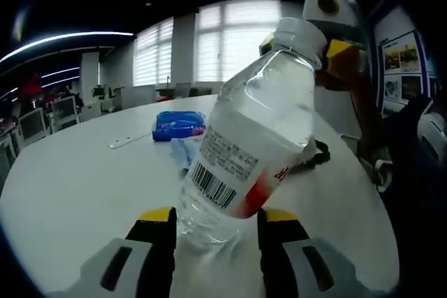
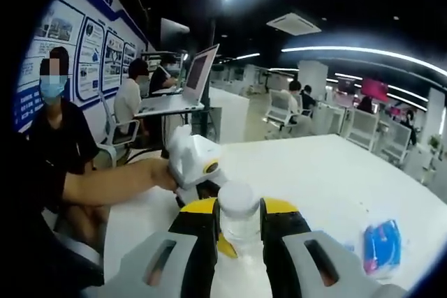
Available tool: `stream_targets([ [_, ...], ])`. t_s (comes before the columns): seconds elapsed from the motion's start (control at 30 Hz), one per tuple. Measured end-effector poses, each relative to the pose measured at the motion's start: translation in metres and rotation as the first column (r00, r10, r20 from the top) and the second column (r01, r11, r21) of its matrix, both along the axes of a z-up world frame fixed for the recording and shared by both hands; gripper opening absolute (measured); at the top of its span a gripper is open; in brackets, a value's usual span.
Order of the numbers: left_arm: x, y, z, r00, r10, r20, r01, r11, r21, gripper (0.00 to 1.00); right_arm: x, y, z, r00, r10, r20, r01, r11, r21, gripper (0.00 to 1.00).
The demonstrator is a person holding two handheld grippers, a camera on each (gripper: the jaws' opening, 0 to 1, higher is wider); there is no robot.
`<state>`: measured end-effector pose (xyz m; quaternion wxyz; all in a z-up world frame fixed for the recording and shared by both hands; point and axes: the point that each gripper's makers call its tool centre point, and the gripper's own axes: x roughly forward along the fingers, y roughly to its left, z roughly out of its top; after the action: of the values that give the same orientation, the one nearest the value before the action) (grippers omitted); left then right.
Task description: Arrange the tabletop items into an orderly group along one side of the table until the central work area is clear of visible clutter.
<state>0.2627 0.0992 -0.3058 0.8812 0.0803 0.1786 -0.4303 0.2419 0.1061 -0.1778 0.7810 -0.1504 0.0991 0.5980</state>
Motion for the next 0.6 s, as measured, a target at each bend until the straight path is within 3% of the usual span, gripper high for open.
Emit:
stream_targets([
  [0.6, 0.005, 0.002, -0.006, 1.0, 0.014, -0.017, -0.014, 1.0, 0.004, 0.44, 0.018, 0.01, 0.003, 0.998, 0.011, -0.057, -0.009, 0.999, 0.042, 0.2],
])
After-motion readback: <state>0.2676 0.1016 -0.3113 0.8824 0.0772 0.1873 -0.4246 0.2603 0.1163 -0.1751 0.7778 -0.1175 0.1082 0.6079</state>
